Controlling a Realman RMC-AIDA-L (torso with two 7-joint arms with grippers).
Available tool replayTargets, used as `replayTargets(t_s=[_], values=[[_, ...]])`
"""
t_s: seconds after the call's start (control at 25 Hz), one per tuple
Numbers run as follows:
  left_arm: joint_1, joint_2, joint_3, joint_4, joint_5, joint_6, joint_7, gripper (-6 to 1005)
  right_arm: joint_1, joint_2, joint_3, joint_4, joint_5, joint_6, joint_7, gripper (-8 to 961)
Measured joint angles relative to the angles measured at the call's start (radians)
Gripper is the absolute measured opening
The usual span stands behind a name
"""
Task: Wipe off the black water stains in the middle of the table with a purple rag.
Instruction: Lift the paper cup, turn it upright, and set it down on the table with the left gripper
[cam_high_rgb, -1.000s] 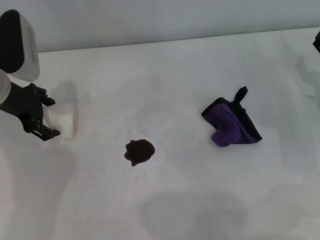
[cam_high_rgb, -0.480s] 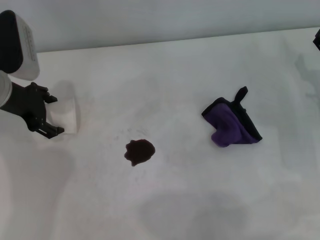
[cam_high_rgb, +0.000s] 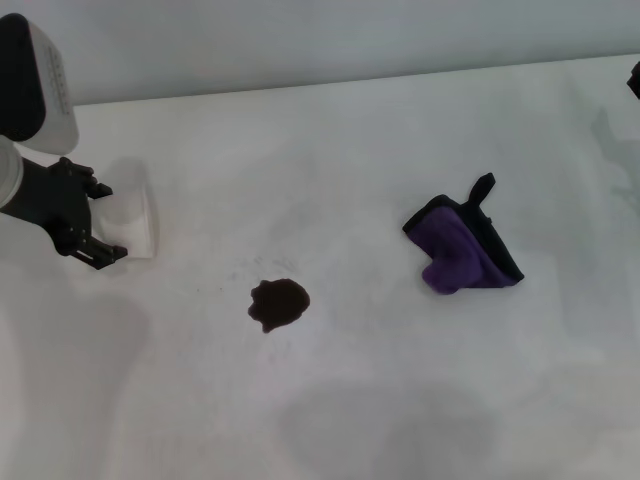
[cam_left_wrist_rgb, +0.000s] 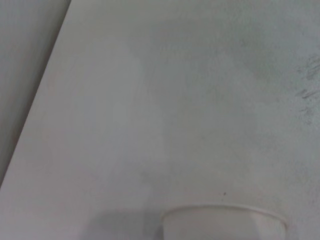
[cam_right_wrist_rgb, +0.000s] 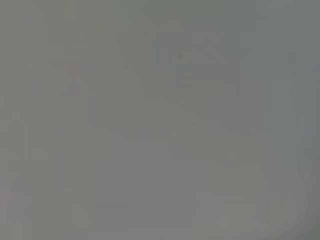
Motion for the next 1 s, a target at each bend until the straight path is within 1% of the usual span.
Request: replayTargets(t_s=[0.28,0.52,0.68,0.76,0.88,1.0], values=[[0.002,0.002,0.0,-0.009,-0.058,-0.023,0.001,840,0.014,0.001,-0.002,-0.002,0.0,-0.004,0.0,868],[-0.003,0.003,0.0,-0.041,-0.175,-0.024,0.014,816,0.028,0.002,-0.002,0.002,0.0,-0.004,0.0,868],[0.007,0.002,0.0,-0.042,-0.278,-0.018,0.045,732,0.032,0.003,-0.003,0.004,0.0,-0.004,0.0,869],[0.025,0.0,0.0,-0.04,-0.353,-0.017,0.056,690,0.032,0.003,-0.005,0.004,0.0,-0.004,0.0,869],[0.071,-0.003,0.0,-0.028,-0.506,-0.006,0.065,684,0.029,0.004,-0.007,0.005,0.0,-0.003,0.0,869],[0.161,-0.005,0.0,0.04,-0.722,0.023,0.142,684,0.024,0.005,-0.007,0.006,0.0,-0.001,0.0,869]])
